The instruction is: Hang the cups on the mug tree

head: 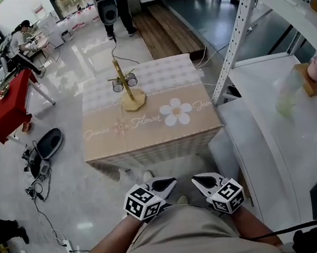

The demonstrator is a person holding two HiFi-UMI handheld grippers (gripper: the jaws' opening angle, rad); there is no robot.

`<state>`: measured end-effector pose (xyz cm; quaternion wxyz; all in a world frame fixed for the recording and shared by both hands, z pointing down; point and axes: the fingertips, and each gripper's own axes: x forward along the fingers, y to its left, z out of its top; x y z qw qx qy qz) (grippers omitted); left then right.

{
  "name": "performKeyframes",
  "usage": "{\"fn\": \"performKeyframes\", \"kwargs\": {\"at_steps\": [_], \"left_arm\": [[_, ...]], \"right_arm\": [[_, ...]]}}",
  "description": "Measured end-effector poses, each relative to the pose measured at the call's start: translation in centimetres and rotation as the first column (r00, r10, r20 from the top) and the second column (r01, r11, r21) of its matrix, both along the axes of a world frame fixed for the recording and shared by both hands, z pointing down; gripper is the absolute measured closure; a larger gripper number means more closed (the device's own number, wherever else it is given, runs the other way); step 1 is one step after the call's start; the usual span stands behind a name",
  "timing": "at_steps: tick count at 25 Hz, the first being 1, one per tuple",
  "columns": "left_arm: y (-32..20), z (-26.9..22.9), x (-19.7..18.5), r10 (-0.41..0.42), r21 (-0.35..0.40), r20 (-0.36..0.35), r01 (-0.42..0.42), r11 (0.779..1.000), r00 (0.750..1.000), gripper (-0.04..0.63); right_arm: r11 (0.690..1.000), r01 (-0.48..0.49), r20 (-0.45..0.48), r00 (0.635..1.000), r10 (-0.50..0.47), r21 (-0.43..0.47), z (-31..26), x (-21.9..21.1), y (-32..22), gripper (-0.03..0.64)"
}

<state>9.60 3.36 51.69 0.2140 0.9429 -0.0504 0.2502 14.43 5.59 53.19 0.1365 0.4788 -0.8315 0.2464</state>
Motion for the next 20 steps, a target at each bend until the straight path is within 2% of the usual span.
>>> {"fn": "performKeyframes", "kwargs": {"at_steps": [20], "left_arm": [[-0.8,0.6,1.0,0.036,0.017,0.026,-0.036,0.999,0.999,0.586]], "right_arm": [[1.0,0.023,-0.017,1.0,-0.022,0.004,0.2,0.3,-0.4,0.603]]}}
